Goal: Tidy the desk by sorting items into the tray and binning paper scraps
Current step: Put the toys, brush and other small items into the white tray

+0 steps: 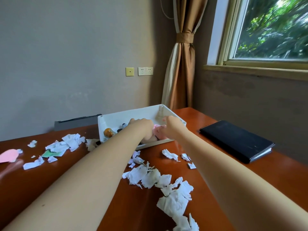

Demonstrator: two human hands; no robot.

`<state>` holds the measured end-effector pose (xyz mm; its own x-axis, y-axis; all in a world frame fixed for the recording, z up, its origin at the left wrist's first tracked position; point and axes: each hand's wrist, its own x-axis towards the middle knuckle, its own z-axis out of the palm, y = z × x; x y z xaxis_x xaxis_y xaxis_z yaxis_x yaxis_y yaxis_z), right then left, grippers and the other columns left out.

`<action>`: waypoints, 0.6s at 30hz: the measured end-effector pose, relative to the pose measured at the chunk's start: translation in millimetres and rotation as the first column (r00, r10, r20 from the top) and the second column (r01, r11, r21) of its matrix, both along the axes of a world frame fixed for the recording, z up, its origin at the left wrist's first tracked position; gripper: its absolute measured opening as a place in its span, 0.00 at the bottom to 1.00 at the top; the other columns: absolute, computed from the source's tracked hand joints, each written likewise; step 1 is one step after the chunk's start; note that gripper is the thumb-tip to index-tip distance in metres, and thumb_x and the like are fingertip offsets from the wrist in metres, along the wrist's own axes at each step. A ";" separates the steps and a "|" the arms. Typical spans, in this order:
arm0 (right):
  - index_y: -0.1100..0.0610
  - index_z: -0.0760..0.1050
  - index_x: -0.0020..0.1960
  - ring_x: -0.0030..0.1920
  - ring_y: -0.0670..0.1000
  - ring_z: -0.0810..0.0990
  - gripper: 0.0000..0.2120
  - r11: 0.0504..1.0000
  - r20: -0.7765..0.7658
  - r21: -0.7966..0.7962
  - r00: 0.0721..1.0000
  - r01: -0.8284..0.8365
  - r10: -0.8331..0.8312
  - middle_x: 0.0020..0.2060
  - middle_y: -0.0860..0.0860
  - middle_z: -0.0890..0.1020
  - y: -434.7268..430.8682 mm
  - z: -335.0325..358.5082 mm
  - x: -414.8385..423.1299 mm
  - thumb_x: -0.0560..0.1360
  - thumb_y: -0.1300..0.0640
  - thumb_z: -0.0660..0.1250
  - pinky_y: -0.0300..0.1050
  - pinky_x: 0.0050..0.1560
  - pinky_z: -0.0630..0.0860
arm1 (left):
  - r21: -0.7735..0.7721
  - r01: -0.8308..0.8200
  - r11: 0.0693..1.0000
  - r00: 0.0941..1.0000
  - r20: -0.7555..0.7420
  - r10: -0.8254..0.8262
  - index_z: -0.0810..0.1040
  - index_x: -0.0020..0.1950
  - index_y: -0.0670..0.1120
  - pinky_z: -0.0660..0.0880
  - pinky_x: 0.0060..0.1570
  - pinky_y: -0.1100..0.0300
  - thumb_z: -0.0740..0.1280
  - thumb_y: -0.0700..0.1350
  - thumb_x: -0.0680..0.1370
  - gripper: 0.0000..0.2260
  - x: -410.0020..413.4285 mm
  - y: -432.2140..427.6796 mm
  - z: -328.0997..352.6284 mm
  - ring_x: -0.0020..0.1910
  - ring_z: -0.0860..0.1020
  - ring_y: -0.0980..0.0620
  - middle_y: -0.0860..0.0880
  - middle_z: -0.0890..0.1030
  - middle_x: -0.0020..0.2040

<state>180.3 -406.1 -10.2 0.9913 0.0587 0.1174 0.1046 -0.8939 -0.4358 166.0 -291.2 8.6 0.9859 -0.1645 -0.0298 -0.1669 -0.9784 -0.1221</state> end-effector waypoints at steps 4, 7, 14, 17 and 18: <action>0.59 0.72 0.65 0.53 0.58 0.80 0.18 0.998 0.039 -0.029 0.998 -0.049 0.050 0.55 0.58 0.80 -1.3 19.2 -22.7 0.77 0.54 0.63 0.47 0.52 0.77 | -0.072 0.021 0.997 0.998 0.057 -0.017 0.72 0.65 0.44 0.65 0.61 0.52 0.54 0.49 0.82 0.16 -23.6 6.8 10.5 0.63 0.72 0.43 0.44 0.75 0.64; 0.59 0.73 0.65 0.53 0.58 0.80 0.17 0.995 0.066 -0.015 0.993 -0.102 0.102 0.56 0.57 0.80 1.4 27.3 -40.5 0.77 0.57 0.64 0.46 0.53 0.78 | -0.117 0.036 0.993 0.998 0.058 -0.029 0.71 0.66 0.45 0.66 0.62 0.51 0.54 0.52 0.81 0.18 -48.8 19.4 17.4 0.63 0.72 0.43 0.44 0.75 0.65; 0.57 0.77 0.59 0.49 0.54 0.81 0.13 0.984 0.092 -0.023 0.979 -0.178 0.179 0.54 0.56 0.82 15.2 33.7 -87.2 0.76 0.57 0.66 0.39 0.41 0.77 | -0.151 0.050 0.987 0.999 0.002 -0.050 0.75 0.55 0.46 0.71 0.46 0.56 0.57 0.53 0.80 0.14 -115.6 58.5 25.3 0.44 0.75 0.47 0.46 0.77 0.53; 0.55 0.79 0.58 0.51 0.55 0.80 0.12 0.974 0.090 -0.081 0.972 -0.212 0.219 0.54 0.54 0.82 28.8 26.8 -111.8 0.75 0.55 0.67 0.46 0.52 0.78 | -0.145 0.045 0.988 0.999 0.006 -0.045 0.76 0.60 0.46 0.72 0.52 0.52 0.57 0.53 0.80 0.16 -146.7 77.1 24.5 0.53 0.76 0.45 0.46 0.77 0.56; 0.54 0.79 0.57 0.50 0.54 0.79 0.12 0.969 0.096 -0.107 0.967 -0.224 0.234 0.55 0.53 0.82 33.5 24.8 -120.2 0.75 0.54 0.67 0.45 0.52 0.78 | -0.158 0.036 0.987 0.999 0.000 -0.036 0.75 0.61 0.46 0.72 0.54 0.52 0.57 0.53 0.80 0.16 -156.8 83.6 23.6 0.55 0.75 0.45 0.46 0.77 0.57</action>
<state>60.1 -372.6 14.7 0.9320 0.2988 0.2052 0.3530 -0.8771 -0.3258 9.2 -207.6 32.2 0.9792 -0.2028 -0.0038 -0.2026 -0.9787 0.0341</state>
